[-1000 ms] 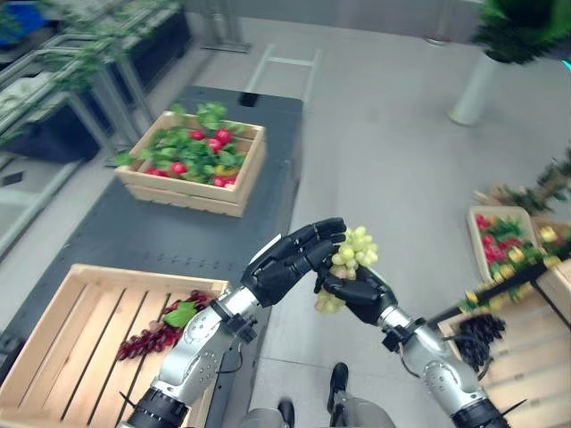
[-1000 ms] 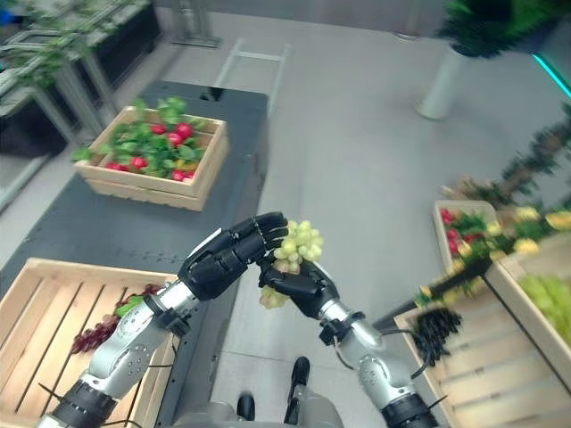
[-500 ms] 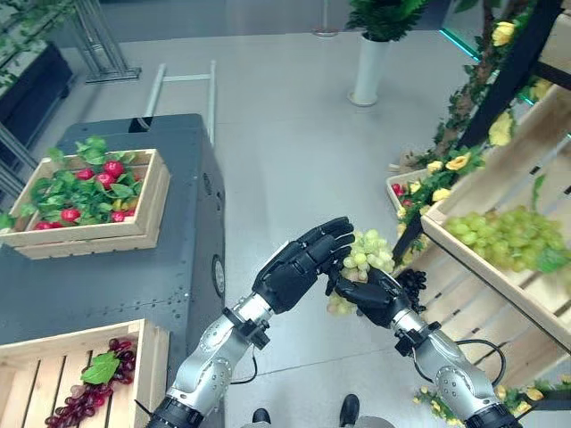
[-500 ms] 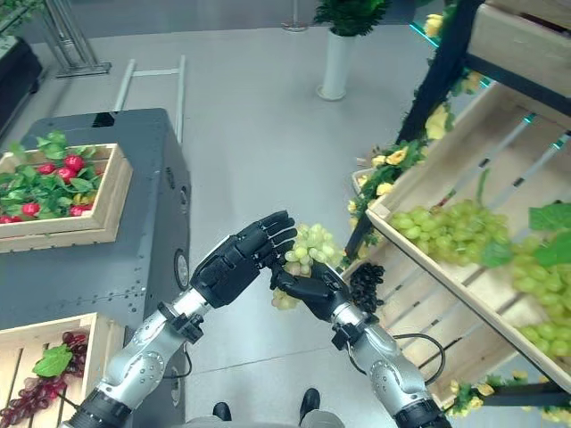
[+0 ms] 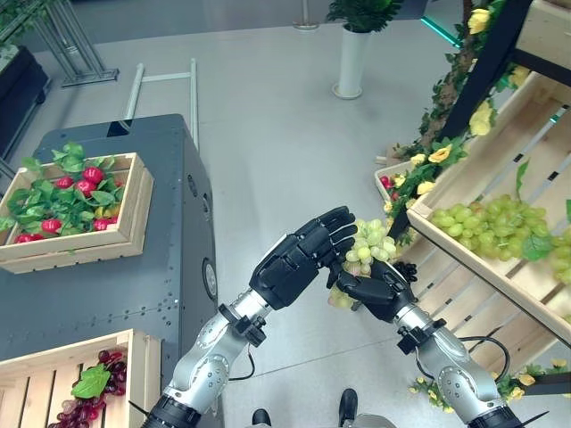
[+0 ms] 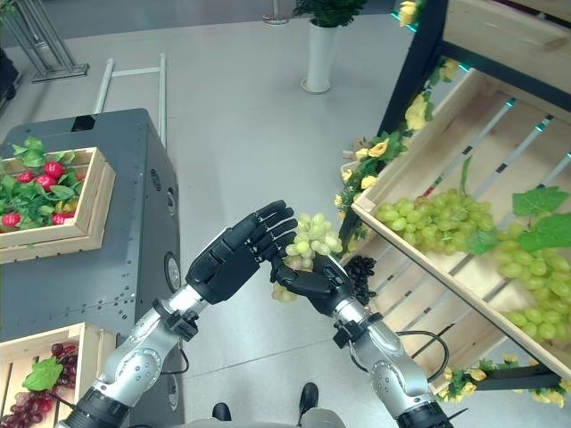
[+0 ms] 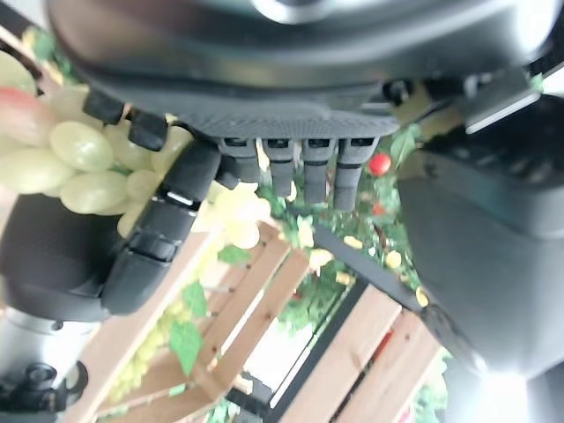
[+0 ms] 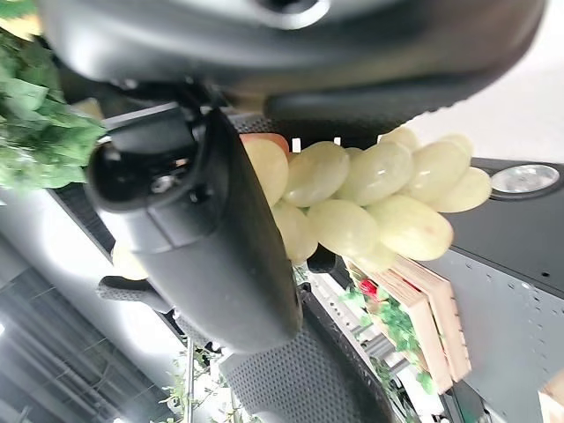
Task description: Pick up the fruits from the basket on one side to the basket on the other side
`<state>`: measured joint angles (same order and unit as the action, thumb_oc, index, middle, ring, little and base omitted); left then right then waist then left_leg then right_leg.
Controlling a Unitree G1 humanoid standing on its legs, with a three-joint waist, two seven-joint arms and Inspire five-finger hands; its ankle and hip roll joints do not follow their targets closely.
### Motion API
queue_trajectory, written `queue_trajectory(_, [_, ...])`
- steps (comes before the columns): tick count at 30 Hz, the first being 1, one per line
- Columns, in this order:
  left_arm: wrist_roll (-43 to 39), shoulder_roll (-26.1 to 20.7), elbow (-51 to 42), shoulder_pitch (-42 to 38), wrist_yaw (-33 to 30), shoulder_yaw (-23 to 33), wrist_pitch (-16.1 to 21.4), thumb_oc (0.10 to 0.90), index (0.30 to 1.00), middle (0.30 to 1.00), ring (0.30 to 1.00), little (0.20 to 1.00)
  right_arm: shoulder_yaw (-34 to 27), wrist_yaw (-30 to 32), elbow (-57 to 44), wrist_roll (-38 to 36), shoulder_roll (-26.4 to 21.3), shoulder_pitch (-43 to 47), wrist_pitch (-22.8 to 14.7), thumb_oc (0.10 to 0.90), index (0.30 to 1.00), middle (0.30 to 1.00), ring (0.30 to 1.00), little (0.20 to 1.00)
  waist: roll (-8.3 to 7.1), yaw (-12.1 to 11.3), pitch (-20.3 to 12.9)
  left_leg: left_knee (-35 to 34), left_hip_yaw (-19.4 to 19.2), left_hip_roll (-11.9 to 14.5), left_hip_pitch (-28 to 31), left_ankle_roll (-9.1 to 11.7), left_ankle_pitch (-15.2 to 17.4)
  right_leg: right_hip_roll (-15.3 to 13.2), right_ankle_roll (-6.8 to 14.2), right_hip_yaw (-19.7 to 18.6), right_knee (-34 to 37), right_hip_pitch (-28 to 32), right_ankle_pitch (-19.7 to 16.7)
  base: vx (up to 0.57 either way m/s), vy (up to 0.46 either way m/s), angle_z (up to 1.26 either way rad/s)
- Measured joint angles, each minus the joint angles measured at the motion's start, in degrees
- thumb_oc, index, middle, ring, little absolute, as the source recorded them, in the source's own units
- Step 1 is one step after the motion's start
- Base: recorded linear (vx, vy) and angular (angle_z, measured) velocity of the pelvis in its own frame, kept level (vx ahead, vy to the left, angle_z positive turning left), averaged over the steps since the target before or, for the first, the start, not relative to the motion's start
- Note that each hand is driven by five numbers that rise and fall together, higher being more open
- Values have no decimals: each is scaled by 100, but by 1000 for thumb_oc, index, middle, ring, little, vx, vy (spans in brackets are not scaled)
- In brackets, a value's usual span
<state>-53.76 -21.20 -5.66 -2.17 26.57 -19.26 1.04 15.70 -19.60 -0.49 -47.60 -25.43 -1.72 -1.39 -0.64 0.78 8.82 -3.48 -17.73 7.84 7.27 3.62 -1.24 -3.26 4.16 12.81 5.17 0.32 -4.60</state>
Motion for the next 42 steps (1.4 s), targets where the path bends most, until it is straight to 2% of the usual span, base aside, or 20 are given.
queue_trajectory(2, [-4,-19,3,-8,13,3,7,800,900,900,900,900,2,-2,0,-2,24,-2,-5,400,300,300,300,300,-111,-29,2,576,151,-24,-219,-56,73,-70,-87,-188,-55,-66,55,50,-12,-29])
queue_trajectory(4, [-8,-56,2,11,54,13,18,800,900,900,900,900,-11,-74,-12,-4,-12,-9,-6,400,300,300,300,300,-253,-88,37,1324,712,-182,-560,-113,211,-215,-146,-652,-8,79,-3,130,137,-38])
queue_trajectory(5, [-9,-56,0,17,79,36,25,800,900,900,900,900,-30,-111,-22,-4,-45,-19,-6,400,300,300,300,300,-277,-94,41,1283,887,-275,-577,-104,263,-227,-140,-751,-7,73,-9,160,175,-46])
queue_trajectory(7, [-7,-54,-30,4,235,62,18,800,900,900,900,900,-144,-307,-56,-3,-111,-28,-6,400,300,300,300,300,-212,-92,32,521,1297,-551,-549,-118,275,-261,-113,-1003,-20,22,-25,134,167,-54])
queue_trajectory(8, [-5,-49,-43,1,254,74,18,800,900,900,900,900,-158,-315,-79,-4,-110,-31,-6,400,300,300,300,300,-179,-52,27,371,1369,-577,-551,-120,278,-221,-95,-1043,-11,17,-37,147,238,-52])
queue_trajectory(10, [-5,-42,-72,0,324,120,64,800,900,900,900,900,-171,-315,-171,-5,-110,-29,-6,400,300,300,300,300,-51,-31,15,-69,1936,-630,-562,-112,245,-47,-33,-1421,12,-117,-78,131,278,-94])
queue_trajectory(11, [-6,-59,-84,13,347,144,72,800,900,900,900,900,-166,-315,-186,-5,-93,-36,-3,400,300,300,300,300,-100,-114,11,-27,1978,-728,-558,-132,244,-44,-25,-1641,18,-261,-76,122,326,-141])
queue_trajectory(13, [-2,-111,-128,60,361,136,76,800,900,900,900,900,-165,-314,-206,-11,2,-64,41,400,300,300,300,300,-106,-354,81,-166,1924,-744,-376,-337,-19,92,-42,-1403,-500,-396,29,137,352,-158])
queue_trajectory(14, [-7,-177,-172,160,370,155,117,800,900,900,900,900,-136,-314,-206,-9,97,-112,54,400,300,300,300,300,-124,-442,85,-162,1951,-800,-262,-437,-131,81,-15,-1460,-397,-337,45,118,298,-125])
queue_trajectory(17, [-2,-194,-220,154,375,141,34,800,900,900,900,900,-159,-316,-235,-79,184,-317,37,400,300,300,300,300,-96,-148,98,-160,1863,-940,-170,-567,-99,-85,158,-1435,-23,-104,-118,61,255,-33])
queue_trajectory(19, [-3,-179,-221,133,377,143,-60,800,900,900,900,900,-166,-315,-235,-171,193,-383,34,400,300,300,300,300,-89,-40,105,-160,1848,-985,-161,-612,-68,-111,173,-1425,-17,-109,-128,43,250,-9])
queue_trajectory(24, [-3,-190,-221,15,394,118,-208,800,900,900,900,900,-192,-311,-237,-238,219,-419,13,400,300,300,300,300,-66,12,119,-162,1715,-990,-147,-650,-15,-98,175,-1431,-40,-158,-131,18,200,-14])
queue_trajectory(27, [-5,-196,-223,-37,407,160,-296,800,900,900,900,900,-196,-291,-237,-236,261,-416,-16,400,300,300,300,300,-57,-10,125,-164,1463,-972,-82,-667,7,-118,185,-1406,-49,-176,-153,-8,87,-30])
queue_trajectory(29, [-6,-209,-239,-39,412,173,-312,800,900,900,900,900,-188,-291,-237,-237,298,-404,-17,400,300,300,300,300,-73,-52,132,-162,1184,-951,-31,-646,29,-176,183,-1215,-21,-281,-87,-38,-14,-68])
queue_trajectory(32, [-2,-200,-263,-54,409,186,-287,800,900,900,900,900,-182,-293,-235,-237,281,-370,-17,400,300,300,300,300,-7,-229,152,-163,586,-647,-20,-589,60,-379,181,-403,-598,-519,-71,-44,-116,-93])
queue_trajectory(33, [-2,-211,-263,-54,409,191,-260,800,900,900,900,900,-165,-293,-235,-237,248,-337,-17,400,300,300,300,300,-8,-305,146,-162,411,-517,-15,-503,71,-562,192,-189,-850,-581,-76,-52,-176,-87])
queue_trajectory(36, [-2,-286,-264,-58,414,194,-248,800,900,900,900,900,-145,-293,-235,-238,211,-307,-17,400,300,300,300,300,-166,-334,90,-161,249,-449,-5,-290,67,-924,223,-164,-500,-291,-99,-4,-233,-57])
queue_trajectory(37, [-3,-307,-264,-57,415,197,-240,800,900,900,900,900,-131,-293,-235,-239,207,-300,-17,400,300,300,300,300,-232,-341,76,-162,277,-415,-1,-194,62,-867,510,-185,-188,-136,-80,18,-200,-39])
queue_trajectory(38, [-1,-272,-256,-34,410,193,-214,800,900,900,900,900,-119,-292,-227,-237,137,-249,-14,400,300,300,300,300,-152,-348,85,-163,362,-292,5,-120,62,-688,595,-275,0,-84,-195,27,-218,-45])
queue_trajectory(42, [8,-155,-235,-42,398,170,-206,800,900,900,900,900,-129,-294,-234,-238,-219,-143,-13,400,300,300,300,300,-20,-153,52,-203,601,96,66,-75,86,-284,313,-334,1,-58,-169,44,-142,-30])
